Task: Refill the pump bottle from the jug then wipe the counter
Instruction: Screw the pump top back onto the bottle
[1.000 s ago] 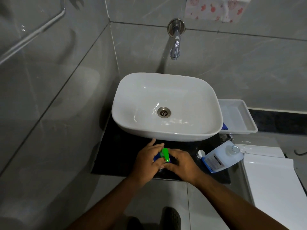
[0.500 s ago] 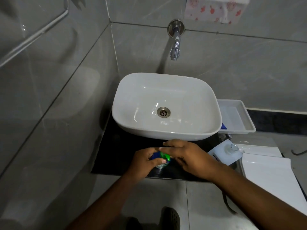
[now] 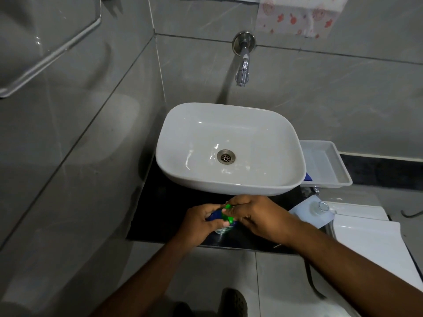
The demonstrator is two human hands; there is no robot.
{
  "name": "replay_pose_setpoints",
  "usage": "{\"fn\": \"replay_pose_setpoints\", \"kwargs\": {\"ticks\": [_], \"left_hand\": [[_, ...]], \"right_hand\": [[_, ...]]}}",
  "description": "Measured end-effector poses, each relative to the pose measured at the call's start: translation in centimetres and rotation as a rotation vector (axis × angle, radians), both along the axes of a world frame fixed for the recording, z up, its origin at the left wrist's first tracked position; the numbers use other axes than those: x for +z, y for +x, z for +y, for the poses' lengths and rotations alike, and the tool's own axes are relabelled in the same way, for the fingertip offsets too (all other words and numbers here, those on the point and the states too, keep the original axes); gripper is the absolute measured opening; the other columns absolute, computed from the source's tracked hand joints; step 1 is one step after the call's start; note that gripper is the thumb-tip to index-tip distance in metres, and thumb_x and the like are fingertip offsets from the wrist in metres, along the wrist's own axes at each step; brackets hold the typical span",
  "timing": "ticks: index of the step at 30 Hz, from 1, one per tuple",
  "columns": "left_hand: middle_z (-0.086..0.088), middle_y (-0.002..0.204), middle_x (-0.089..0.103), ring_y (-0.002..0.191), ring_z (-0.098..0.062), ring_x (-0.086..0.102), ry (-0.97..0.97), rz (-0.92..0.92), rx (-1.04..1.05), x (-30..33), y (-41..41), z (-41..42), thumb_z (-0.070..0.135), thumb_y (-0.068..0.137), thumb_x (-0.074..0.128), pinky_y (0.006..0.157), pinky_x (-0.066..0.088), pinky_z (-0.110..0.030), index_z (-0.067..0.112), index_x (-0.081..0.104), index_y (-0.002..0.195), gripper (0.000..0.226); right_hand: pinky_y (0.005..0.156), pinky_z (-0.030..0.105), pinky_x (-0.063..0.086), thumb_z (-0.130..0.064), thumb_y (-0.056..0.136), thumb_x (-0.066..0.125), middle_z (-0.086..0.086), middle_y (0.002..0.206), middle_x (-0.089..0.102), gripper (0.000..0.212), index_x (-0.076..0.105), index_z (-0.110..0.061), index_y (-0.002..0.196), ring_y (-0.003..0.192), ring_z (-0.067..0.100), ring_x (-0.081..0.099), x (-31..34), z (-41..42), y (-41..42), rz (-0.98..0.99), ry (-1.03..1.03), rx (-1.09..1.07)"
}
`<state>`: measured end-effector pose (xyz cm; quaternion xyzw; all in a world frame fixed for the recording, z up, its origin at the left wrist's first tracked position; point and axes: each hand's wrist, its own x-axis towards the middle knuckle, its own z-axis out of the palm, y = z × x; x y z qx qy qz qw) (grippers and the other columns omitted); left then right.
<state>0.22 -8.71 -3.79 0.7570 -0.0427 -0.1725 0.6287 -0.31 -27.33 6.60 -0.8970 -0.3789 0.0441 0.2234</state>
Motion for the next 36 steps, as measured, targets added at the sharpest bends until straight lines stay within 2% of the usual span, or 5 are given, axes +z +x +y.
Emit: {"fn": "replay_pose_setpoints", "kwargs": {"ticks": [7,10,16,24,36], "left_hand": [[0.013,0.123,0.056,0.112,-0.004,0.057,-0.01,0.08,0.123,-1.7,-1.0,0.6,0.012,0.064,0.087,0.092,0.046,-0.015,0.017,0.052,0.133,0.078],[-0.002,0.124,0.061,0.107,-0.01,0.06,0.061,0.092,0.276,-2.7,-2.5,1.1,0.009,0.076,0.079,0.092,0.046,-0.023,0.01,0.056,0.129,0.058],[0.017,0.109,0.064,0.101,0.001,0.061,0.03,0.136,0.217,-1.8,-4.9,1.0,-0.015,0.081,0.059,0.088,0.046,-0.011,0.032,0.053,0.113,0.056],[0.022,0.11,0.067,0.103,0.005,0.062,-0.021,0.113,0.441,0.8,-6.0,6.3,-0.005,0.071,0.049,0.081,0.046,-0.008,0.032,0.057,0.121,0.063],[-0.003,0.122,0.062,0.11,-0.019,0.059,0.137,0.187,0.637,1.1,-5.1,12.7,-0.004,0.078,0.056,0.097,0.049,-0.036,0.026,0.049,0.136,0.065]], "right_hand": [[0.106,0.028,0.04,-0.014,0.08,0.073,0.003,0.138,0.05,0.072,0.037,-0.021,0.143,0.125,0.014,0.048,-4.4,-1.5,-1.1,0.246,0.116,-0.344],[0.109,0.033,0.038,-0.021,0.075,0.079,0.0,0.143,0.043,0.088,0.029,-0.024,0.147,0.13,0.014,0.043,-7.5,-1.4,-1.5,0.458,0.104,-0.478],[0.086,0.008,0.042,-0.016,0.07,0.082,-0.021,0.106,0.064,0.055,0.059,-0.037,0.114,0.1,0.002,0.063,-10.2,0.9,-1.7,0.4,0.332,-0.505],[0.081,0.008,0.045,-0.016,0.073,0.081,-0.012,0.102,0.069,0.045,0.064,-0.025,0.114,0.094,-0.003,0.063,-10.3,8.8,0.3,0.399,0.467,-0.385],[0.075,0.018,0.043,-0.007,0.077,0.073,0.006,0.101,0.069,0.034,0.065,-0.01,0.11,0.087,0.01,0.06,-11.1,18.8,3.2,0.319,0.342,-0.265]]}}
